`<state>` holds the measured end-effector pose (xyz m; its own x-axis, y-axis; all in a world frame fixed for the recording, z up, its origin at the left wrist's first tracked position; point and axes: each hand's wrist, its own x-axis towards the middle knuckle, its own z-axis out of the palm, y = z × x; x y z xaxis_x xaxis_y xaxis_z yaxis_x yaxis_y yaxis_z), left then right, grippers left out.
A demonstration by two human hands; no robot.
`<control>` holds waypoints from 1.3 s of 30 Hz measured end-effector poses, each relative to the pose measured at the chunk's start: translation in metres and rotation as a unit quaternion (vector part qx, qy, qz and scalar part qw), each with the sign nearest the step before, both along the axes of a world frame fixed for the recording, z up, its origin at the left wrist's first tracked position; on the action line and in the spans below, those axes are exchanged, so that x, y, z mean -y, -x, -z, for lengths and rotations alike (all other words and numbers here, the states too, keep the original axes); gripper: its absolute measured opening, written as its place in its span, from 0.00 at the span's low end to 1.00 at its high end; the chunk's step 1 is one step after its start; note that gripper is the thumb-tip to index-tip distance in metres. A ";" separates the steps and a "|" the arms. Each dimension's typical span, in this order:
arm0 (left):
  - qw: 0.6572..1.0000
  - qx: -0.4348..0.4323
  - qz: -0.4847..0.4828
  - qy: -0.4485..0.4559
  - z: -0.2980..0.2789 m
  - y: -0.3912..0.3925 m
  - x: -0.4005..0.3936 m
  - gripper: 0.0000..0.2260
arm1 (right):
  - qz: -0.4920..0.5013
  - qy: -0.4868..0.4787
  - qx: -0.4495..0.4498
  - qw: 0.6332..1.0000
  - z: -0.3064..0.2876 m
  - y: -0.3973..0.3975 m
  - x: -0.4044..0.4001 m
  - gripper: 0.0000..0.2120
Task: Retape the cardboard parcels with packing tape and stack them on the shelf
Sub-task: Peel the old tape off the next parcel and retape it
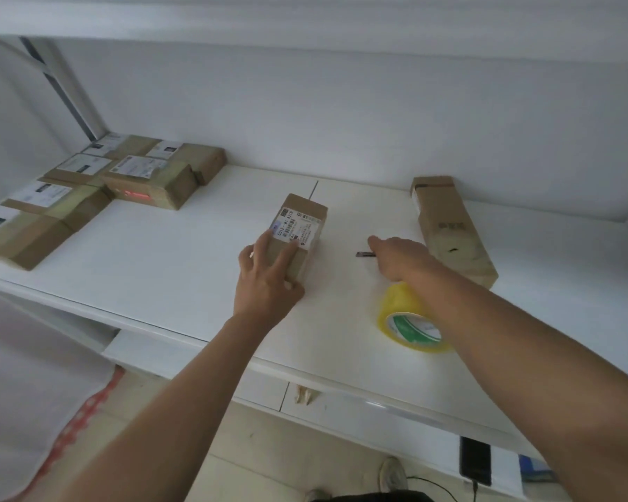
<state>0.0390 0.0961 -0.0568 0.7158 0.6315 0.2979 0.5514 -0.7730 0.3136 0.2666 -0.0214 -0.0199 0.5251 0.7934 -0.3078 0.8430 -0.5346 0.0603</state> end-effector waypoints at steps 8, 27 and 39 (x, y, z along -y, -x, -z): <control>0.997 0.003 0.032 -0.074 0.001 -0.004 0.011 0.34 | 0.196 -0.571 -0.343 0.720 -0.013 0.018 -0.042 0.04; 0.995 0.023 0.055 -0.085 0.009 0.011 -0.008 0.34 | 0.204 -0.536 -0.639 0.513 -0.018 0.029 -0.037 0.13; 0.991 0.029 0.061 -0.114 0.014 0.009 -0.010 0.34 | 0.112 -0.285 -0.645 0.700 -0.010 0.043 -0.032 0.11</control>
<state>0.0302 0.1060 -0.0704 0.7611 0.4526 0.4647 0.4350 -0.8875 0.1519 0.2239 0.0102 -0.0095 0.2331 0.9225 -0.3078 -0.1100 -0.2895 -0.9508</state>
